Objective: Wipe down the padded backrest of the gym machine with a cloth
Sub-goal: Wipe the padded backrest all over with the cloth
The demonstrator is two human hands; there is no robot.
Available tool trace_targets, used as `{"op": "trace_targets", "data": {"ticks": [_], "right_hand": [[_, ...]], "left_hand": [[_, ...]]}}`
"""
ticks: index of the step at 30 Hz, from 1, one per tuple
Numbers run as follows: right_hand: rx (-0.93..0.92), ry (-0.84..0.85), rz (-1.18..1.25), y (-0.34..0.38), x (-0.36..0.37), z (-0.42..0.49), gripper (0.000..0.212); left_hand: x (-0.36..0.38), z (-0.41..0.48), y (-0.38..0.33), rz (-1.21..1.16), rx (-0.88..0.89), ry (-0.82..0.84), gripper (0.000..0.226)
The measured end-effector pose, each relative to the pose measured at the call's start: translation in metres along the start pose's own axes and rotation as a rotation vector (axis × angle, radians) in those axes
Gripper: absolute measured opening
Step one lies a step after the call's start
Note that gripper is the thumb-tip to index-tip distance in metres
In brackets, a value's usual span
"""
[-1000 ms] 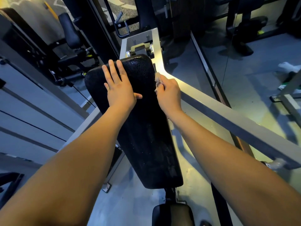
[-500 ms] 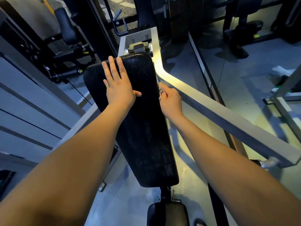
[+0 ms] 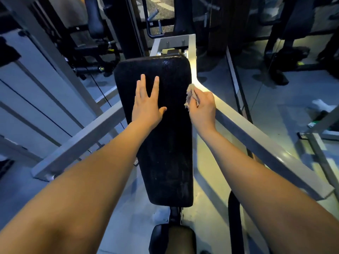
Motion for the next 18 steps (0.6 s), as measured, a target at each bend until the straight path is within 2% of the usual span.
{"op": "trace_targets", "data": {"ticks": [3,5,8,10,12,15,18], "right_hand": [[-0.021,-0.012,-0.047,-0.013,0.011,-0.016,0.013],[0.078,0.031,-0.065,-0.046,0.019,-0.038,0.003],[0.304,0.197,-0.133,-0.100,0.029,-0.068,0.014],[0.389,0.266,-0.120,-0.113,0.029,-0.068,0.019],[0.369,0.264,-0.096,-0.100,0.028,-0.050,0.019],[0.370,0.167,0.055,-0.080,0.027,-0.023,0.019],[0.452,0.117,0.111,-0.095,0.030,-0.044,0.020]], "left_hand": [[0.024,-0.027,0.018,0.045,0.006,0.065,0.103],[0.034,-0.034,0.024,0.058,0.004,0.108,0.107],[0.041,-0.033,0.023,0.071,-0.009,0.141,0.109],[0.043,-0.031,0.021,0.080,-0.016,0.138,0.109],[0.044,-0.030,0.019,0.084,-0.024,0.115,0.108],[0.046,-0.030,0.019,0.094,-0.028,0.099,0.108],[0.048,-0.031,0.019,0.090,-0.029,0.106,0.108]]}}
Point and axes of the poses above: each hand's wrist, its own z-axis towards the middle knuckle, its own x-axis out of the palm, y = z × x, the point moved 7 cm from there along z, towards the middle knuckle, and after that the axes turned 7 degrees about -y, right-handed, at the moved point
